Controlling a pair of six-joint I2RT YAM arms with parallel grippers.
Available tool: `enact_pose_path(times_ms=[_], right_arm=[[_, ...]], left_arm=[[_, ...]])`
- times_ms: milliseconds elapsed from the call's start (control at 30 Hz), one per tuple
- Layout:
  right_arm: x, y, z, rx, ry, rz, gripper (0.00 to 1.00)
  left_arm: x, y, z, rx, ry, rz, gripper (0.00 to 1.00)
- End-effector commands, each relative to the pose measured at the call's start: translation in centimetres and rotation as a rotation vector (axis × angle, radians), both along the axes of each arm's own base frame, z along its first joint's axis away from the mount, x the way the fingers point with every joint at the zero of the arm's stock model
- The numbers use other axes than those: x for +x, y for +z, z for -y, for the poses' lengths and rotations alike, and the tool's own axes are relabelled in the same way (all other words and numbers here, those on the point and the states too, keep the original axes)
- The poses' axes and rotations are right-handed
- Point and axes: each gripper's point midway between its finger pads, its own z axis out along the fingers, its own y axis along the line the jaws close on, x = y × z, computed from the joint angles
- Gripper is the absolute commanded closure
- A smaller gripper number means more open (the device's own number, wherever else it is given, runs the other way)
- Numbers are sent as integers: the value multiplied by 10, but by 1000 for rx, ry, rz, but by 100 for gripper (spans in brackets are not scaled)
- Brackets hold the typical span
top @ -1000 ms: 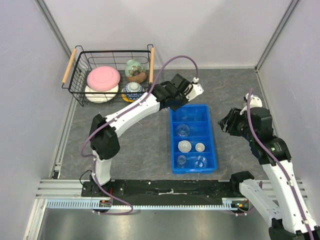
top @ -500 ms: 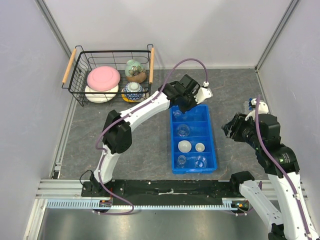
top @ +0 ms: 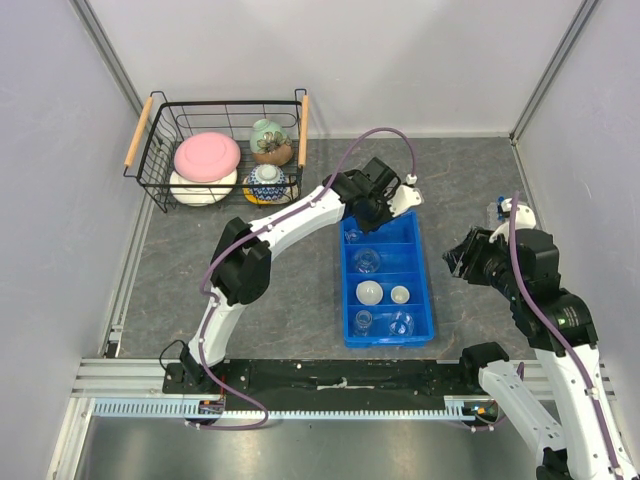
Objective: Organize the chemistry lab equipment
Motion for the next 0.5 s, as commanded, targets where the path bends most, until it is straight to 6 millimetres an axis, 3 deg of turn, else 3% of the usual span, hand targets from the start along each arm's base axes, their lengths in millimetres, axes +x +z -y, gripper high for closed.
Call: enact_pose_path(times_ms=[0, 467], right_arm=[[1, -3, 0, -9, 3, 9, 45], [0, -12, -2, 4, 7, -1, 45]], left_arm=[[3, -11, -2, 4, -29, -2, 98], [5, -49, -19, 77, -5, -46, 98]])
